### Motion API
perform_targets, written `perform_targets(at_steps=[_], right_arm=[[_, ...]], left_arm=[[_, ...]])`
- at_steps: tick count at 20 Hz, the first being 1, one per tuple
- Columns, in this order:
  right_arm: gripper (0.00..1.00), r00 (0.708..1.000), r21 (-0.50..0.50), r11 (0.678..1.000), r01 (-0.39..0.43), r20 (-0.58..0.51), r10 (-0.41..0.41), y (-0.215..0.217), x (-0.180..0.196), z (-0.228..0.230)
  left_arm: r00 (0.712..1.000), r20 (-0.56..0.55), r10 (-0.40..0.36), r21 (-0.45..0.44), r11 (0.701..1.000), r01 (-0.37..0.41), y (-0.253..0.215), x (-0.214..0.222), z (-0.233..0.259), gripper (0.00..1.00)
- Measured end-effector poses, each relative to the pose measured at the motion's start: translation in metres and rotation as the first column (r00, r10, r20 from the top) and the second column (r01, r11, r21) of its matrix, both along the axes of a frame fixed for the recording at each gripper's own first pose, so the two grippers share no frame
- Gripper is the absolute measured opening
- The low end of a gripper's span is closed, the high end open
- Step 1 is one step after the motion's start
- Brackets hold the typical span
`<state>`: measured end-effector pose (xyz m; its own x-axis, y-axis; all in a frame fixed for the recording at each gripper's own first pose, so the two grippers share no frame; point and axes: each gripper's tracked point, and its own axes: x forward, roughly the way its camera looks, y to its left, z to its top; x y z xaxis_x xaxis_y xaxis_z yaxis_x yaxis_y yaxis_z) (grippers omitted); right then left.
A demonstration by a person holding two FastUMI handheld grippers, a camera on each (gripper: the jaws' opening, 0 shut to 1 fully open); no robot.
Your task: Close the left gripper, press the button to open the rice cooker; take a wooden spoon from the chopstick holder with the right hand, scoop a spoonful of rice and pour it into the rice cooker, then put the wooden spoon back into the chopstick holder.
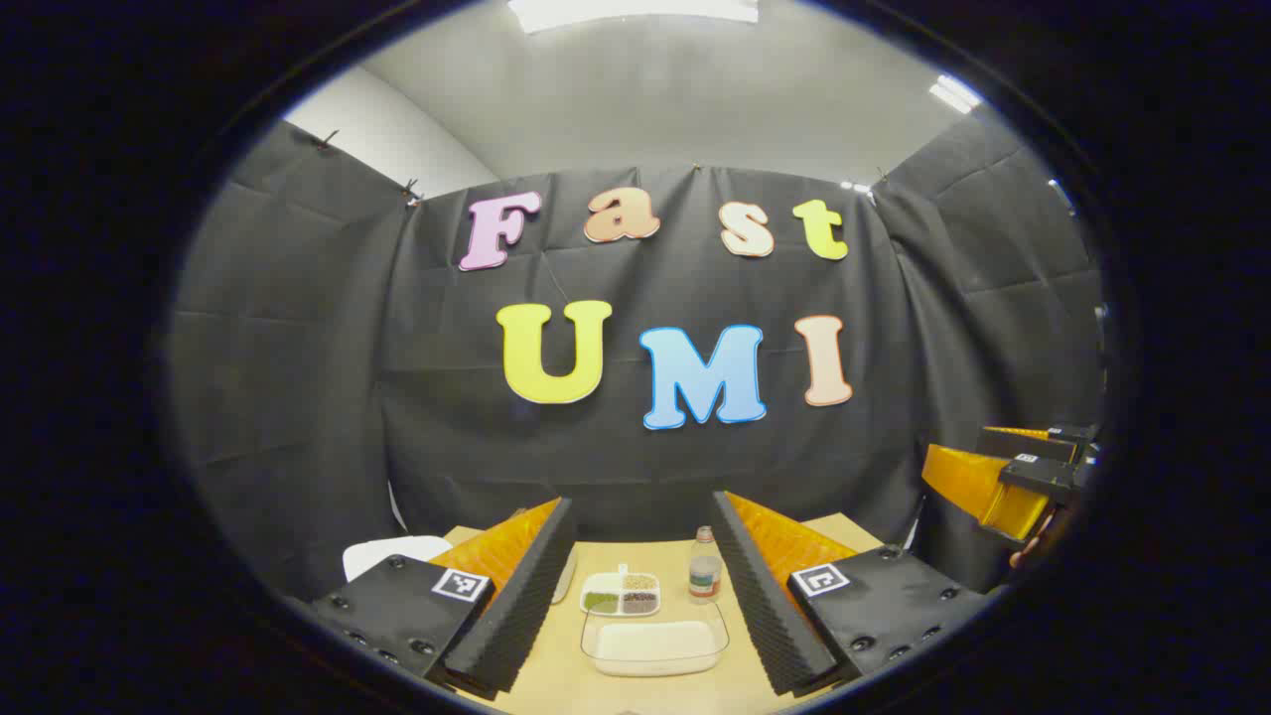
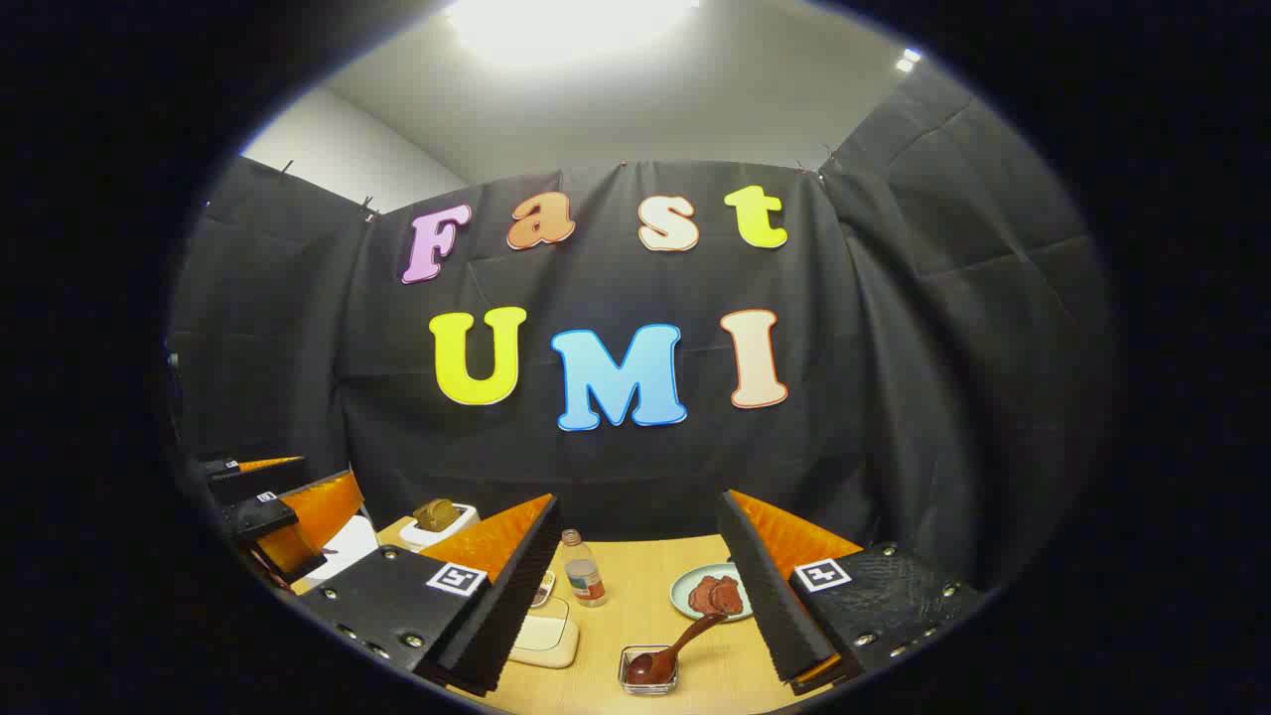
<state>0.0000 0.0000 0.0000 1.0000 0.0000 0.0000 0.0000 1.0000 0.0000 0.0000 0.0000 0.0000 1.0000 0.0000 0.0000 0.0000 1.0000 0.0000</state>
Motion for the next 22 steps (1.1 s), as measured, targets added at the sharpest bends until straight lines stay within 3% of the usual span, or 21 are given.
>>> perform_targets(at_steps=[7, 13, 22], right_arm=[[0.97, 0.999, -0.034, 0.999, 0.042, 0.010, -0.042, 0.012, 0.001, 0.001], [0.97, 0.998, 0.002, 0.998, 0.060, 0.008, -0.060, 0.033, 0.005, 0.002], [0.97, 1.000, -0.028, 0.999, 0.023, 0.006, -0.023, 0.062, 0.009, 0.002]], left_arm=[[0.999, 0.013, -0.040, -0.027, 0.999, 0.040, 0.010, 0.008, 0.007, 0.95], [0.998, 0.007, -0.065, -0.032, 0.997, 0.065, 0.036, 0.015, -0.002, 0.92], [0.999, 0.011, -0.043, -0.022, 0.999, 0.043, 0.068, 0.016, -0.007, 0.94]])
